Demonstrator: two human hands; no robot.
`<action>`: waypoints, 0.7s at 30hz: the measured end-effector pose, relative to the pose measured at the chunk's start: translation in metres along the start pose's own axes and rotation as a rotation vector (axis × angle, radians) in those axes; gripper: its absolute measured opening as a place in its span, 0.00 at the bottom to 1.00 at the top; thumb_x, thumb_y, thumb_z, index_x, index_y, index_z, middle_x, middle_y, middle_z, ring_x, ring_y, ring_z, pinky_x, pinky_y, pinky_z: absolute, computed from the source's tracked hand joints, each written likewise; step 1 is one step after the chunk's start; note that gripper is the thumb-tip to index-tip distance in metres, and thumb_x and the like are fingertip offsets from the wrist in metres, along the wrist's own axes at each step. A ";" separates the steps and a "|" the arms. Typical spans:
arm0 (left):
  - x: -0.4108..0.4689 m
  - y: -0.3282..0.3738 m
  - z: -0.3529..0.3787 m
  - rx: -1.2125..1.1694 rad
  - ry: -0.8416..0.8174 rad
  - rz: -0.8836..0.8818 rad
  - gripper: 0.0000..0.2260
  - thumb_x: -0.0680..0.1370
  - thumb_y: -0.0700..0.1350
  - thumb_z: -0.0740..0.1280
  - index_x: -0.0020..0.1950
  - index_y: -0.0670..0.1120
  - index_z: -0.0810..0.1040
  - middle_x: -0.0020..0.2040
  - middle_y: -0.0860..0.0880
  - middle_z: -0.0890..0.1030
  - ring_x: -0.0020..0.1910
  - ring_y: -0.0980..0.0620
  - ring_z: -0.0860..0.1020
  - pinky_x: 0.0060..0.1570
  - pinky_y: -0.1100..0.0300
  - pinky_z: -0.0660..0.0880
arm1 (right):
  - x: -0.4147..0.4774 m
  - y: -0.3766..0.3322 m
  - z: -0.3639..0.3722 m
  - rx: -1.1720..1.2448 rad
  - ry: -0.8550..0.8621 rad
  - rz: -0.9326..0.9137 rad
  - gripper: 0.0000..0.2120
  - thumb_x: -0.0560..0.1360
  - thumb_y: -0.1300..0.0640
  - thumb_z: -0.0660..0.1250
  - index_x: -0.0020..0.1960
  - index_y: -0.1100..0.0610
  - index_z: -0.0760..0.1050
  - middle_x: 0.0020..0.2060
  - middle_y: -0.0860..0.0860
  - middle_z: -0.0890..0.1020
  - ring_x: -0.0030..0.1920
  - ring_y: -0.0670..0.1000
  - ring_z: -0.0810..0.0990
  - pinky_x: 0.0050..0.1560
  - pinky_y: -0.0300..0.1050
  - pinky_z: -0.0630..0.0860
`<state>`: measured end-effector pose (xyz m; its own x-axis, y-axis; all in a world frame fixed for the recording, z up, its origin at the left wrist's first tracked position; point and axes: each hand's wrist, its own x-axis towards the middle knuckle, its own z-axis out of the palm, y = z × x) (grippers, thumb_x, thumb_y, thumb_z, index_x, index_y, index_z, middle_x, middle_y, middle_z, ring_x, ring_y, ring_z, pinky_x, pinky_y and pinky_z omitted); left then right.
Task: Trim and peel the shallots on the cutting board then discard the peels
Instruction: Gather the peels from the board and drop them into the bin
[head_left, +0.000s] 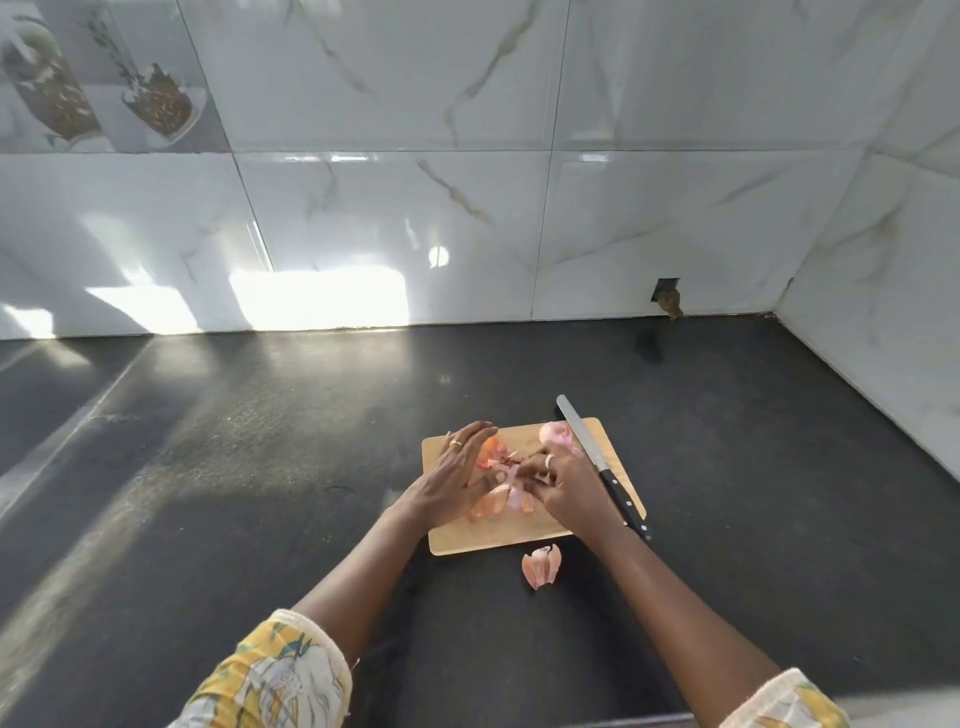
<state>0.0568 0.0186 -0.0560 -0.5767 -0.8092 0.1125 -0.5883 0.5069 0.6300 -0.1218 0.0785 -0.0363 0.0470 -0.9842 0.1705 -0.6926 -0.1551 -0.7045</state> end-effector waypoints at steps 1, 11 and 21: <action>0.001 -0.001 0.000 -0.013 0.009 -0.014 0.27 0.78 0.57 0.58 0.73 0.48 0.58 0.74 0.49 0.59 0.74 0.52 0.55 0.70 0.63 0.48 | -0.001 -0.004 -0.006 -0.050 -0.119 -0.007 0.05 0.71 0.64 0.72 0.47 0.62 0.83 0.40 0.51 0.83 0.38 0.33 0.75 0.41 0.22 0.65; 0.007 0.004 0.013 -0.145 0.073 -0.156 0.18 0.82 0.50 0.53 0.71 0.49 0.64 0.72 0.50 0.63 0.72 0.51 0.60 0.65 0.65 0.54 | -0.008 -0.020 -0.029 -0.540 -0.708 0.261 0.14 0.68 0.57 0.75 0.47 0.61 0.75 0.34 0.54 0.82 0.27 0.47 0.79 0.28 0.37 0.71; 0.007 0.010 0.007 -0.246 0.109 -0.196 0.18 0.83 0.48 0.51 0.71 0.46 0.65 0.71 0.47 0.64 0.70 0.49 0.63 0.70 0.57 0.58 | -0.006 -0.009 -0.033 -0.148 -0.682 0.396 0.06 0.71 0.67 0.68 0.42 0.56 0.77 0.35 0.51 0.81 0.33 0.45 0.79 0.32 0.34 0.74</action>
<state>0.0428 0.0199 -0.0548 -0.3942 -0.9179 0.0445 -0.5200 0.2627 0.8127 -0.1397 0.0883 -0.0075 0.1740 -0.8061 -0.5656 -0.8362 0.1825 -0.5173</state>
